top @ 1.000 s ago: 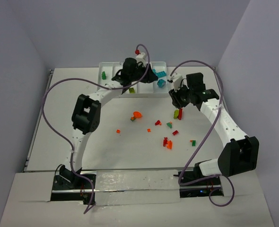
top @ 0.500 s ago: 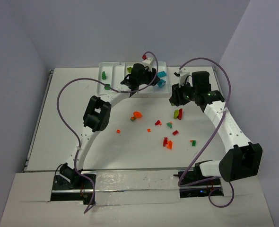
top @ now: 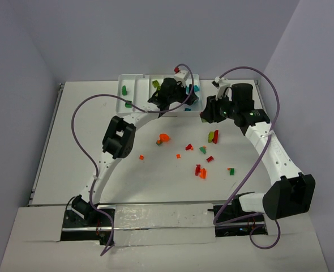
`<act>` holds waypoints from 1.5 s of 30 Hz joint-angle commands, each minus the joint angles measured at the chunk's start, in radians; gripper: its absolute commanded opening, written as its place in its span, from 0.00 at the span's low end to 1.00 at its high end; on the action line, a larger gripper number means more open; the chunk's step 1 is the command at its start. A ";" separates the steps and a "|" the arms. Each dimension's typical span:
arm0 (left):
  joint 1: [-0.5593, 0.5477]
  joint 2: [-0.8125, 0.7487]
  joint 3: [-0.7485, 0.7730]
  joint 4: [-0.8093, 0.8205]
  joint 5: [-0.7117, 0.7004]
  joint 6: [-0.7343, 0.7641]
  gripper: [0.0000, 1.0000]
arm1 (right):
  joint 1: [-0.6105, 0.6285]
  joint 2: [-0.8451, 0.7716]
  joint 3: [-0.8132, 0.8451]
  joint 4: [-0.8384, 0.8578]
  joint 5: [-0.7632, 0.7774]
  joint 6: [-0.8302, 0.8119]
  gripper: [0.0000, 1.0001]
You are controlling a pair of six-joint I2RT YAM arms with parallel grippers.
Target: Sort the legos into containers by color
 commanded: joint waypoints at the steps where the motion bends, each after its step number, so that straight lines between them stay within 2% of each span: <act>1: 0.018 -0.099 0.037 0.012 0.003 -0.011 0.89 | -0.008 -0.017 0.013 0.128 -0.026 0.142 0.00; 7: 0.173 -0.557 -0.450 0.260 0.449 -0.334 0.88 | -0.019 -0.004 -0.024 0.304 -0.111 0.389 0.00; 11: 0.234 -0.799 -0.726 0.195 0.512 -0.352 0.84 | -0.018 0.048 -0.026 0.400 -0.119 0.608 0.00; 15: 0.230 -0.973 -0.869 0.084 0.479 -0.286 0.83 | 0.003 0.133 0.055 0.345 -0.011 0.786 0.00; 18: 0.221 -1.030 -0.917 0.020 0.442 -0.267 0.84 | 0.076 0.177 0.152 0.182 0.184 0.858 0.00; 19: 0.220 -1.038 -0.919 0.006 0.439 -0.264 0.85 | 0.093 0.191 0.176 0.162 0.192 0.869 0.00; 25: 0.152 -1.073 -0.901 -0.097 0.378 -0.202 0.90 | 0.158 0.280 0.244 0.175 0.104 0.988 0.00; 30: 0.138 -1.071 -0.886 -0.134 0.326 -0.175 0.93 | 0.187 0.345 0.280 0.199 0.054 1.039 0.00; 45: 0.111 -1.022 -0.889 -0.172 0.290 -0.158 0.89 | 0.236 0.373 0.292 0.228 0.010 1.107 0.00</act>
